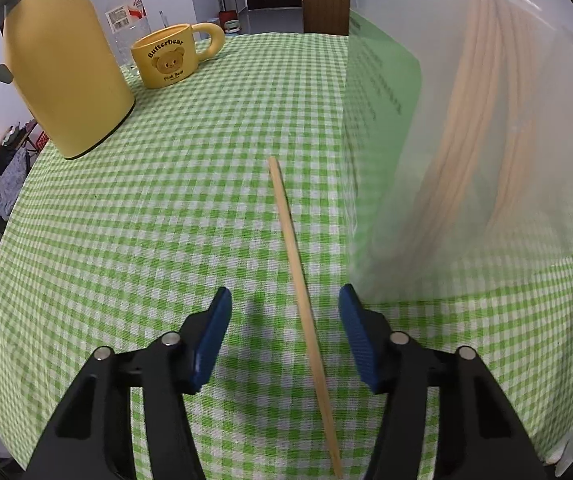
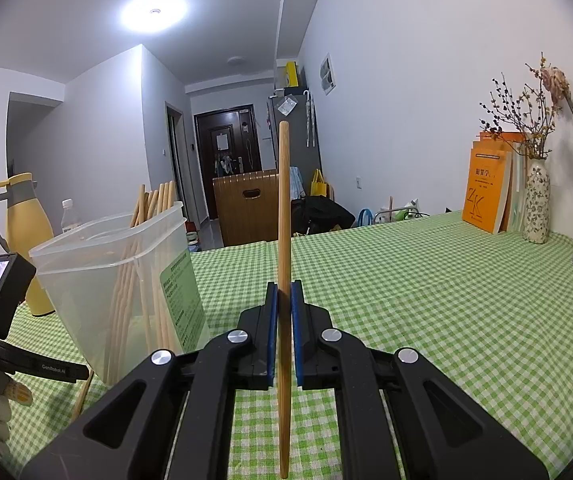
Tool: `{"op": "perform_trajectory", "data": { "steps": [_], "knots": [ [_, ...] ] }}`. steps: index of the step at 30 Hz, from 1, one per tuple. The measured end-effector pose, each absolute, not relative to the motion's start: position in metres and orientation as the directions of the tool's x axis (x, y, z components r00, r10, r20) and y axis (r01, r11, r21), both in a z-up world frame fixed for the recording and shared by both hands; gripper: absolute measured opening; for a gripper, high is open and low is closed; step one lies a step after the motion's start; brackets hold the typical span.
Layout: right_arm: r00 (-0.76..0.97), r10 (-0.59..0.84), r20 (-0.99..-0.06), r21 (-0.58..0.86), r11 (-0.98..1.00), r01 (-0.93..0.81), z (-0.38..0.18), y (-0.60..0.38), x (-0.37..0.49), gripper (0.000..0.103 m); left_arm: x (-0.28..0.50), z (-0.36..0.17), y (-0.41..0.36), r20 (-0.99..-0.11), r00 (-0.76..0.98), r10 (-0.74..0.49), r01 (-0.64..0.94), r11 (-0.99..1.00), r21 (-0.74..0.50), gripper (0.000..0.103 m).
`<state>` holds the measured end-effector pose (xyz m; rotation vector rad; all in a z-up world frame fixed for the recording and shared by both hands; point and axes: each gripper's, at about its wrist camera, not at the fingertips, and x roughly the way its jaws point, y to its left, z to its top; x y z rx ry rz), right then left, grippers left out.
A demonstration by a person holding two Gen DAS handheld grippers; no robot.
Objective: Organize utensils
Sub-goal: 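Lower the left gripper onto the last wooden chopstick and close it, then lift the chopstick upright with the left gripper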
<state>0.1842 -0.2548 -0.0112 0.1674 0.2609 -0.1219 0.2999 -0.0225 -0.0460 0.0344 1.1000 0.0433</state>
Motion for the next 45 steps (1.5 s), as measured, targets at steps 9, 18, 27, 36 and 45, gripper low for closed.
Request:
{"op": "perform_trajectory", "data": {
  "steps": [9,18,27,36,45],
  "knots": [
    [0.961,-0.091,-0.263,0.152,0.979,0.134,-0.011,-0.254,0.183,0.007,0.290,-0.054,-0.026,-0.898,0.440,0.018,0.001,1.000,0.021,0.041],
    [0.961,-0.086,-0.263,0.155,0.979,0.130,-0.011,-0.253,0.182,0.007,0.296,-0.068,-0.032,-0.902,0.429,0.045,-0.010,0.999,0.045,0.025],
    [0.960,-0.086,-0.266,0.154,0.979,0.131,-0.011,-0.253,0.182,0.007,0.298,-0.067,-0.020,-0.905,0.422,0.045,-0.026,0.999,0.038,0.004],
    [0.960,-0.085,-0.265,0.156,0.979,0.130,-0.011,-0.254,0.183,0.007,0.292,-0.055,0.005,-0.881,0.470,0.044,-0.057,0.998,0.020,0.004],
    [0.962,-0.086,-0.258,0.156,0.979,0.129,-0.011,-0.254,0.182,0.007,0.271,-0.019,0.022,-0.806,0.588,0.059,-0.071,0.997,0.021,0.004]
  ]
}}
